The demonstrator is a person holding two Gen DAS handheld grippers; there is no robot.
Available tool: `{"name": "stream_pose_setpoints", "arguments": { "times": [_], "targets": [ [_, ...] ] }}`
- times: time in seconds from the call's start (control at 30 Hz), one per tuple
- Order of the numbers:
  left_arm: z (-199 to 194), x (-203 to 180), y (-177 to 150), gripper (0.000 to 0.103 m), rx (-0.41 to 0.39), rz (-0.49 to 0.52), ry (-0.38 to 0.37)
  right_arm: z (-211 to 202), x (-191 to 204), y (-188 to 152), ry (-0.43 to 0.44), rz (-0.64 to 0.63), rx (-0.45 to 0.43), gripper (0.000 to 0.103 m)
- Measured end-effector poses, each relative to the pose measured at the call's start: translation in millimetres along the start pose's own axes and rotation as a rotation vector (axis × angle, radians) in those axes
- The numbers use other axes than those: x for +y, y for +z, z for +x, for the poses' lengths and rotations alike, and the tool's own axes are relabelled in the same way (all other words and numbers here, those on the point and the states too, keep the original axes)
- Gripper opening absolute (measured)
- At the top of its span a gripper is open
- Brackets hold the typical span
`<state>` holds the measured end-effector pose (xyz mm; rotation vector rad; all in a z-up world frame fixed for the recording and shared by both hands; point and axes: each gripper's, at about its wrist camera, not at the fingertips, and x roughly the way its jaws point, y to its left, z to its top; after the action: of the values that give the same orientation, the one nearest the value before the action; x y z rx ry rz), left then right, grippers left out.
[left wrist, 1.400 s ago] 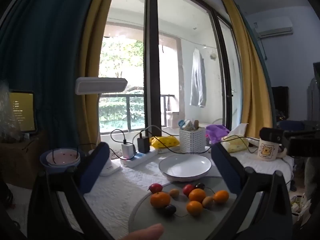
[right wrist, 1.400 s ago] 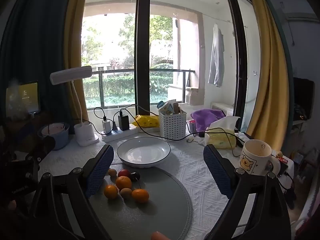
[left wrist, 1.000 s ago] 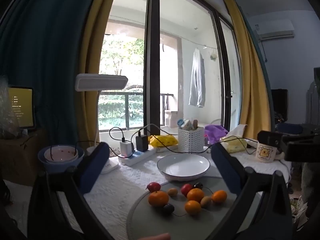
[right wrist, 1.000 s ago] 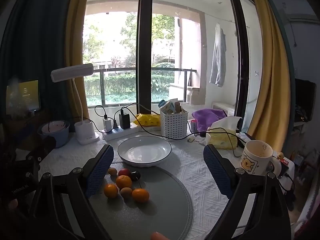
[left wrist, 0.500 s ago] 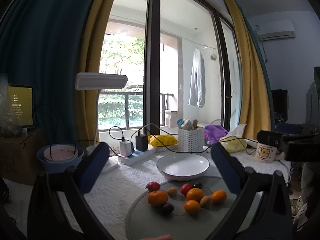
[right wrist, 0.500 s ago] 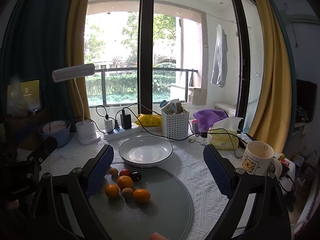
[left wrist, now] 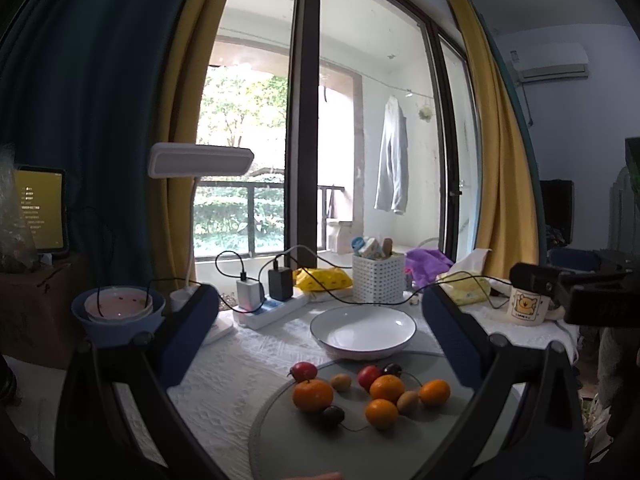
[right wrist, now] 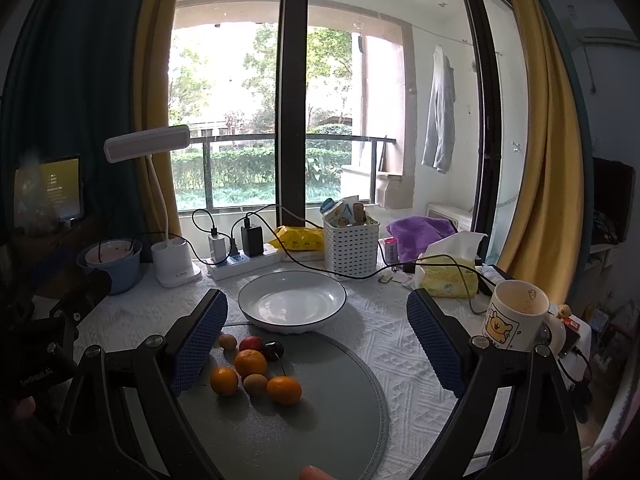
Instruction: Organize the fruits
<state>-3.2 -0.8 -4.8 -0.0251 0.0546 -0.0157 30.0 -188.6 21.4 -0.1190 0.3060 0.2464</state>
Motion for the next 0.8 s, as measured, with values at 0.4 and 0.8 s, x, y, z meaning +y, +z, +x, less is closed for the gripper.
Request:
{"name": "stream_pose_setpoints", "arguments": {
  "times": [0.4, 0.8],
  "targets": [
    [-2.2, -0.2, 1.8, 0.102, -0.010, -0.006, -0.002, -1.0, 1.3, -0.2, 0.001, -0.004, 0.001, 0.093],
    [-3.9, -0.8, 3.4, 0.102, -0.015, -0.002, -0.010, -1.7, 3.3, 0.9, 0.001, -0.006, 0.000, 0.093]
  ]
}}
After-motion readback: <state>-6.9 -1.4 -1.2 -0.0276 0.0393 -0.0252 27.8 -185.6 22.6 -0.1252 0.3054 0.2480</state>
